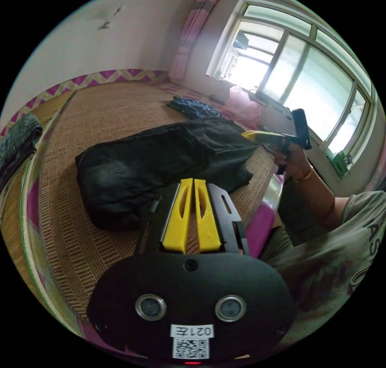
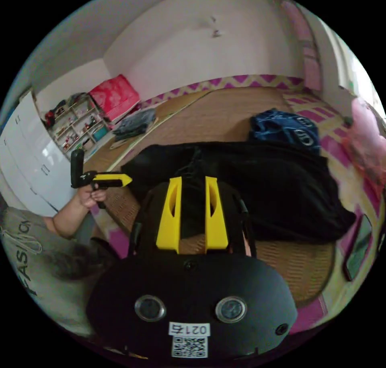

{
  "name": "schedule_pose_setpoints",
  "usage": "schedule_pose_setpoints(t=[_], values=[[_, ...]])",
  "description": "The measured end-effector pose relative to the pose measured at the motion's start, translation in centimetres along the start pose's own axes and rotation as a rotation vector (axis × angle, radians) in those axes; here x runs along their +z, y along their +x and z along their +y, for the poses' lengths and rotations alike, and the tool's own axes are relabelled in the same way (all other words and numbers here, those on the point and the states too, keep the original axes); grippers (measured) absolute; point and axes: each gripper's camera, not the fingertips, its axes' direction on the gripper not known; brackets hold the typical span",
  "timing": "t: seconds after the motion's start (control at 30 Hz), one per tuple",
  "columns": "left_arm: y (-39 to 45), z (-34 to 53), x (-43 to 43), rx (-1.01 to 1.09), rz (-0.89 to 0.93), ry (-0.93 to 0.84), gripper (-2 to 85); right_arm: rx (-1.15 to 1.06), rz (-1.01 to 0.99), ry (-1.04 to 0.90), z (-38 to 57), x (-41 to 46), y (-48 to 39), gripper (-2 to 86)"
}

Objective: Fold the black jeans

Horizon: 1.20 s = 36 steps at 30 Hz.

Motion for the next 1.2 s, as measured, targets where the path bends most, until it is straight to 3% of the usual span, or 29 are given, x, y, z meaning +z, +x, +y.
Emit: schedule_pose_setpoints(t=[0.3, 0.53, 0.73, 0.83, 0.93, 1.1, 1.2], values=[[0.3, 2.3, -3.0, 0.019, -0.072, 0.019, 1.5, 0.239, -0.155, -0.245, -3.8, 12.0, 1.5, 9.6], [2.2, -0.1, -2.3, 0.189, -0.116, 0.055, 8.1, 0.343, -0.25, -0.185, -3.6, 9.7, 1.6, 4.3], [2.9, -2.8, -0.9, 0.269, -0.302, 0.078, 11.2, 0.373, -0.44, -0.132, -4.7, 6.7, -0.5, 4.0], [1.0, -3.2, -2.3, 0.185, -0.433, 0.129, 3.7, 0.322, -0.451, -0.117, -5.2, 5.8, -3.1, 4.2], [-3.2, -2.0, -6.5, 0.067, -0.423, 0.237, 0.4, 0.239, -0.454, -0.052, -4.9, 4.2, -5.5, 4.8], [-16.5, 3.9, -20.5, -0.219, -0.268, 0.437, -0.8, 0.201, -0.502, 0.057, -2.1, 1.0, -6.1, 4.5], [-23.4, 9.0, -29.8, -0.307, -0.335, 0.525, -0.8, 0.201, -0.487, 0.032, 0.4, 1.3, -6.0, 2.8]])
